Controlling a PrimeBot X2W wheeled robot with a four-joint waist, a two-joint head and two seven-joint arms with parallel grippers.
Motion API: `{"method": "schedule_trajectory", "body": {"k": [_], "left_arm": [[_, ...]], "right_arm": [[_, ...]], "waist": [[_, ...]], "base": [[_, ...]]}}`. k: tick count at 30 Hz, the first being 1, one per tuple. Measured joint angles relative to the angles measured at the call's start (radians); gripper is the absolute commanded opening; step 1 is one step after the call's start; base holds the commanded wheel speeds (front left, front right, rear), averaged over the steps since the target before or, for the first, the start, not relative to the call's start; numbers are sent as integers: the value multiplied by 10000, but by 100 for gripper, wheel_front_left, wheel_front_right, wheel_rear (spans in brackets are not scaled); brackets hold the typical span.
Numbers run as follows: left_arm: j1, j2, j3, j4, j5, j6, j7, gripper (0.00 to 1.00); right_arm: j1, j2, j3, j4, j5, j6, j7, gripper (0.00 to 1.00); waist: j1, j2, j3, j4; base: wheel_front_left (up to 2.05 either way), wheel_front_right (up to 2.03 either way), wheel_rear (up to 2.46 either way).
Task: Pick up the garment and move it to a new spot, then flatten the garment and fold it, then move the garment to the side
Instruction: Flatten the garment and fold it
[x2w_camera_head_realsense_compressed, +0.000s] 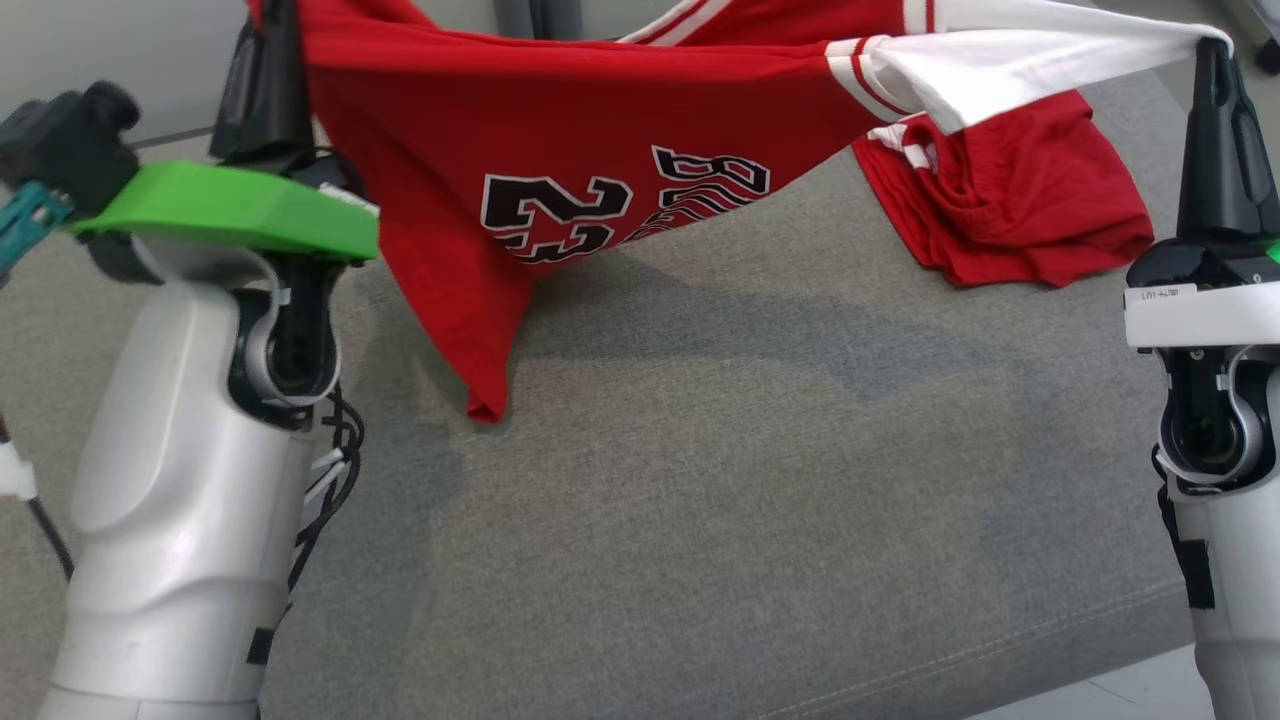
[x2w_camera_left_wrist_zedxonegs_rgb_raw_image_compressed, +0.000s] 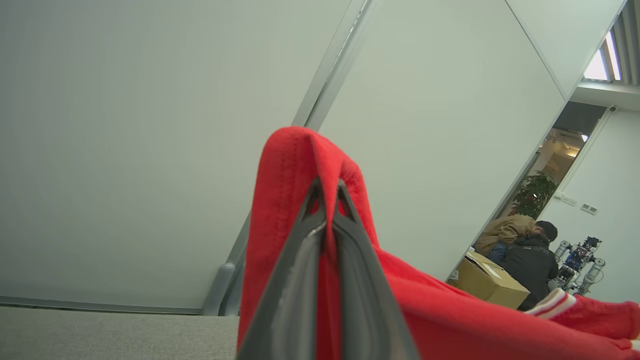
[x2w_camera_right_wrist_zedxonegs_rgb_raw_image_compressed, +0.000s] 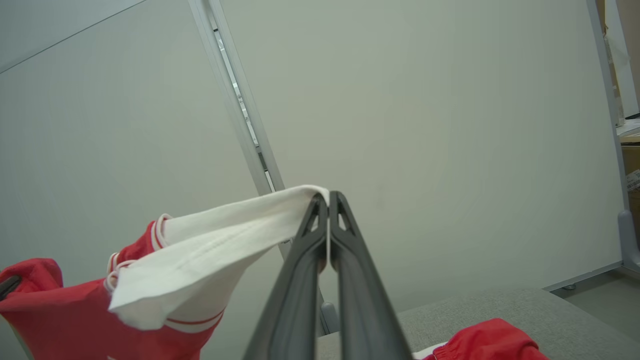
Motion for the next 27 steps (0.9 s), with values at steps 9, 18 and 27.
{"method": "schedule_trajectory", "body": {"k": [9,18,27], "left_arm": [[2294,560,1383,-2165,-132,493,54,0],[3864,717,1371,-3590,-228,556,56,0],[2597,1546,1641,-2435,-895,732,1592,0]], "right_arm": [[1316,-343,1095,-360,531,2,8,0],[1752,-360,1697,-1375,1287,0,199,0],[-1543,186,2021,311,1950,-33,1333,0]], "waist": [[0,0,-736,752],[0,0,-1032,1074],[0,0,-935,797]], "base": [[0,0,0],[0,0,0],[0,0,0]]}}
